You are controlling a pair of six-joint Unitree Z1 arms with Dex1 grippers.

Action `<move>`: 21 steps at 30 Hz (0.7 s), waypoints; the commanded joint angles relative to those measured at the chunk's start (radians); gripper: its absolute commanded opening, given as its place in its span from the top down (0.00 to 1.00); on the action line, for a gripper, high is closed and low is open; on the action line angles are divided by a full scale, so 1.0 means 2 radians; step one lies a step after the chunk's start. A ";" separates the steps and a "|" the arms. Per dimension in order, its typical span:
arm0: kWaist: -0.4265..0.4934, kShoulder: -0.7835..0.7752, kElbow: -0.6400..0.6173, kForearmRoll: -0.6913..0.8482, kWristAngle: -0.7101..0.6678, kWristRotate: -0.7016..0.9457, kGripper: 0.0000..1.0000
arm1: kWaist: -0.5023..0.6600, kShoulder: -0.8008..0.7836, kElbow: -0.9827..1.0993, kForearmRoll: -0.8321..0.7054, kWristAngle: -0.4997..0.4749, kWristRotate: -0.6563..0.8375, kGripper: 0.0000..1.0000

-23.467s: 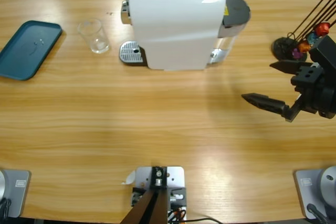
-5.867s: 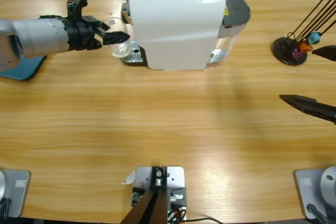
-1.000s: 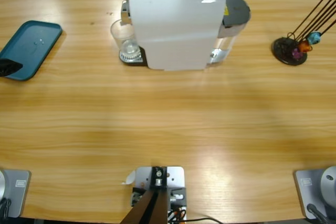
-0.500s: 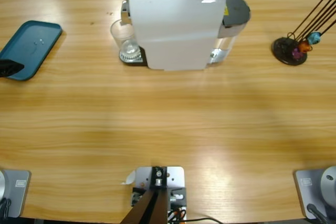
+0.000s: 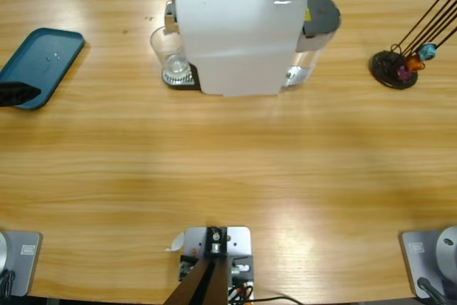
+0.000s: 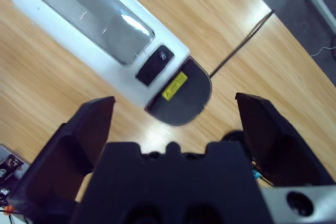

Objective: Pour coffee

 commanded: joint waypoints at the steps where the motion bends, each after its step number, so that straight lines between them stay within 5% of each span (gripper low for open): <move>1: 0.001 0.007 0.039 -0.051 -0.006 -0.001 0.03 | 0.005 -0.251 0.294 -0.146 -0.012 0.024 0.00; 11: 0.001 -0.055 0.189 -0.314 -0.045 0.030 0.07 | 0.005 -0.397 0.521 -0.289 0.023 0.024 0.00; 21: -0.010 -0.030 0.226 -0.363 -0.081 0.041 0.07 | 0.005 -0.427 0.632 -0.408 0.043 0.024 0.00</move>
